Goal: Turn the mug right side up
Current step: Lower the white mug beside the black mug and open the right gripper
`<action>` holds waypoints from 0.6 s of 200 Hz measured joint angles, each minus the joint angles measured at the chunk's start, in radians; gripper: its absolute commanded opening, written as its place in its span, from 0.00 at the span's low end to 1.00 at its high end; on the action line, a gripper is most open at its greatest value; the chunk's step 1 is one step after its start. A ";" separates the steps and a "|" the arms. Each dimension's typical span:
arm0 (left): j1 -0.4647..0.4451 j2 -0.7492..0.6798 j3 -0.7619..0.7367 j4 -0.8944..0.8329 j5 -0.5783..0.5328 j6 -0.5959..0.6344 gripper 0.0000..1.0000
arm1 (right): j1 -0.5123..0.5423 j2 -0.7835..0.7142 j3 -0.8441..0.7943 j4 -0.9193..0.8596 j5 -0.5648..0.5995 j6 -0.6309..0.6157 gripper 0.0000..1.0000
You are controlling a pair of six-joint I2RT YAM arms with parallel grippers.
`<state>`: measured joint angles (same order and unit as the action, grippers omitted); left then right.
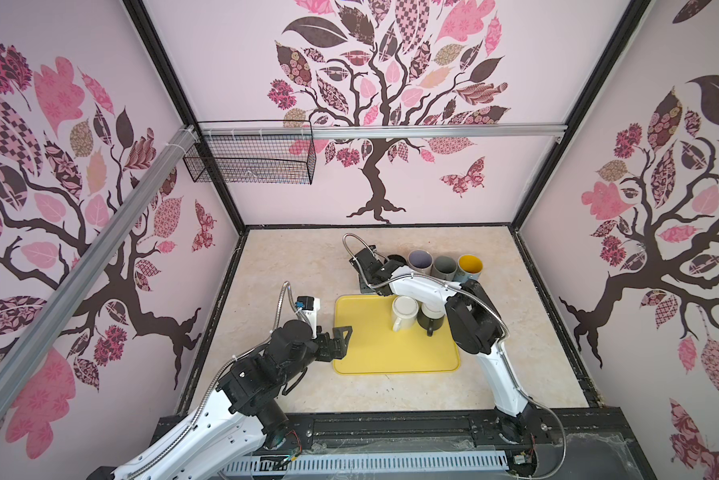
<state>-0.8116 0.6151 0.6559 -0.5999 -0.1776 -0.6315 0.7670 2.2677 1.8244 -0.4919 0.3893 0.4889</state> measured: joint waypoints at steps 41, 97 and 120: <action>0.000 0.017 0.000 0.000 0.007 0.001 0.96 | 0.000 -0.109 -0.158 0.038 -0.002 -0.011 0.53; 0.000 0.026 -0.017 -0.007 0.001 0.003 0.96 | 0.004 -0.441 -0.391 0.145 -0.031 -0.049 0.58; 0.000 0.035 -0.017 -0.008 -0.001 0.005 0.96 | 0.012 -0.542 -0.465 0.182 -0.046 -0.067 0.58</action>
<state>-0.8116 0.6498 0.6392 -0.6079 -0.1787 -0.6270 0.7788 1.7256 1.3594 -0.3096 0.3435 0.4221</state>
